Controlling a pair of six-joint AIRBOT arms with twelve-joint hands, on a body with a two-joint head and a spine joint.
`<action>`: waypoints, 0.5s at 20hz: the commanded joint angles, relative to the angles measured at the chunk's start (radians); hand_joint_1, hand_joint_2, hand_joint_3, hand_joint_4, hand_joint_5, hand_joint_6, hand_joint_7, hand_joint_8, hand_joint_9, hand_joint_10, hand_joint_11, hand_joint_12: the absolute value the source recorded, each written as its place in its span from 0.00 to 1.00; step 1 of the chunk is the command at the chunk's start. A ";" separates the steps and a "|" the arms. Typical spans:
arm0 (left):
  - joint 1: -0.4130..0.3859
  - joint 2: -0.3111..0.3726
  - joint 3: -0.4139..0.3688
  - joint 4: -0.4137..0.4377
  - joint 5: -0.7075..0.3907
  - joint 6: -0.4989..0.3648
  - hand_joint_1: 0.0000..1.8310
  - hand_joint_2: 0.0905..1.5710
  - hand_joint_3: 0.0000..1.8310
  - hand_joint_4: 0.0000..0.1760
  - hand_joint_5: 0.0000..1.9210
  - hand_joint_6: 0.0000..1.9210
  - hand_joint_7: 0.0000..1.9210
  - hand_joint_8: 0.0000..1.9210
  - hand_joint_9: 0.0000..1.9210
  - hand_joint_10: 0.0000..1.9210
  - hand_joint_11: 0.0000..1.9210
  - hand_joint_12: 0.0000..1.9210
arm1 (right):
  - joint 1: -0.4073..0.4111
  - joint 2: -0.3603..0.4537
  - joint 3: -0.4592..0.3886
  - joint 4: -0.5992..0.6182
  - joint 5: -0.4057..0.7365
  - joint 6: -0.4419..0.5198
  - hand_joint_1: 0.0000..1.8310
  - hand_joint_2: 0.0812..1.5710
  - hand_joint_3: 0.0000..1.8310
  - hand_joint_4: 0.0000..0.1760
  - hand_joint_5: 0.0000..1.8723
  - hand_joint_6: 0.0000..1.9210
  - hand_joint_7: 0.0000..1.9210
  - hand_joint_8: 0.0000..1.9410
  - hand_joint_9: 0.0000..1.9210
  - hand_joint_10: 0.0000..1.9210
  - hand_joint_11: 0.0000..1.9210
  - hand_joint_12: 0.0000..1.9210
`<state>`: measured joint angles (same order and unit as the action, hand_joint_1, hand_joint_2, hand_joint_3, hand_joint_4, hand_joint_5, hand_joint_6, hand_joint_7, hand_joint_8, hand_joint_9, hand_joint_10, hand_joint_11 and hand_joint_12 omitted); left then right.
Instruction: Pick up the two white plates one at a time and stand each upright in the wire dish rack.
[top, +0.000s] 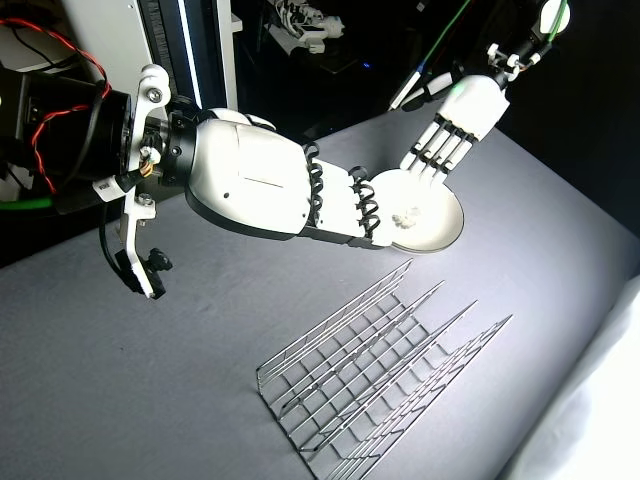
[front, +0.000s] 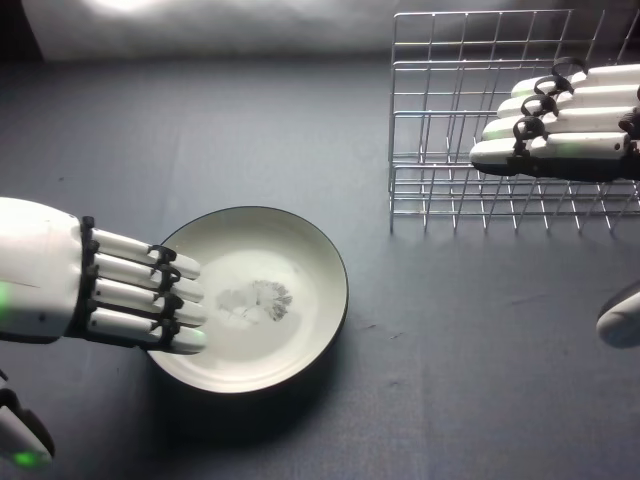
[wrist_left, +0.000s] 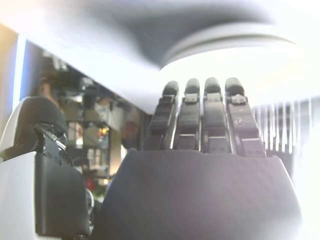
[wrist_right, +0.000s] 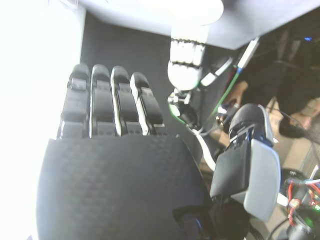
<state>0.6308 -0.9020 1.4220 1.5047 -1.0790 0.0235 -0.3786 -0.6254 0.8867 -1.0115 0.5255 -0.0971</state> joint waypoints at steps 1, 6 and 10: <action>0.006 -0.004 0.001 -0.058 -0.046 0.009 0.00 0.67 0.00 0.00 0.01 0.00 0.01 0.00 0.01 0.01 0.03 0.01 | 0.017 0.001 -0.001 0.026 0.074 -0.002 0.00 0.58 0.00 0.00 0.00 0.00 0.00 0.00 0.00 0.00 0.00 0.00; 0.015 -0.028 0.020 -0.058 -0.046 0.051 0.00 0.67 0.00 0.00 0.00 0.00 0.00 0.00 0.00 0.00 0.00 0.00 | 0.032 -0.029 -0.001 -0.026 0.072 -0.009 0.00 0.58 0.00 0.00 0.00 0.00 0.00 0.00 0.00 0.00 0.00 0.00; 0.015 -0.069 0.084 -0.052 -0.047 0.051 0.00 0.67 0.00 0.00 0.00 0.00 0.00 0.00 0.00 0.00 0.00 0.00 | 0.055 -0.065 0.001 -0.026 0.078 -0.008 0.00 0.58 0.00 0.00 0.00 0.00 0.00 0.00 0.00 0.00 0.00 0.00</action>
<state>0.6514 -0.9741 1.5066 1.5097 -1.0775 0.0765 -0.3363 -0.6956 0.8879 -1.0840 0.5369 -0.1081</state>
